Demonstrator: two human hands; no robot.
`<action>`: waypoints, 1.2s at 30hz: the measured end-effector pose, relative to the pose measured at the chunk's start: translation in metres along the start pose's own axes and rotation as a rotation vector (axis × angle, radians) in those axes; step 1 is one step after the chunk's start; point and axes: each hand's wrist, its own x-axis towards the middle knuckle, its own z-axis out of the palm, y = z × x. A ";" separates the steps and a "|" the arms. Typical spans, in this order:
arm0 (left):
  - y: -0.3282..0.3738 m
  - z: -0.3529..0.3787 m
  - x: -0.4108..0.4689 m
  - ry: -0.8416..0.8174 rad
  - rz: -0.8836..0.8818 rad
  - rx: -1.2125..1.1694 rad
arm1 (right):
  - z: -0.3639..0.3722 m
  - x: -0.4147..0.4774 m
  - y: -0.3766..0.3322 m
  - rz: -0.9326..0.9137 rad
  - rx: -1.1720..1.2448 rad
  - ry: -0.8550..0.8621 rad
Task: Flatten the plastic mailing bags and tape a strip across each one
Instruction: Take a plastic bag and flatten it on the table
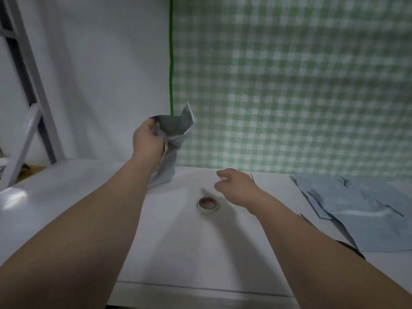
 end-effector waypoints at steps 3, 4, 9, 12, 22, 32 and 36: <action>0.036 0.018 -0.008 -0.221 -0.290 -0.450 | -0.010 -0.005 -0.010 0.136 0.377 0.033; 0.047 0.026 -0.014 -0.256 -0.332 -0.525 | -0.015 -0.008 -0.013 0.207 0.550 0.020; 0.069 0.064 -0.039 -0.522 -0.303 -0.443 | -0.047 -0.019 -0.001 0.416 1.313 0.042; 0.064 0.087 -0.047 -0.677 -0.244 -0.301 | -0.067 -0.027 0.026 0.460 1.619 0.108; 0.046 0.128 -0.071 -0.862 -0.188 -0.059 | -0.064 -0.029 0.074 0.441 1.641 0.227; 0.029 0.110 -0.085 -0.941 -0.065 0.201 | -0.034 -0.005 0.103 0.505 1.133 0.253; 0.028 0.101 -0.100 -0.918 0.072 0.294 | -0.054 -0.018 0.096 0.543 0.818 0.230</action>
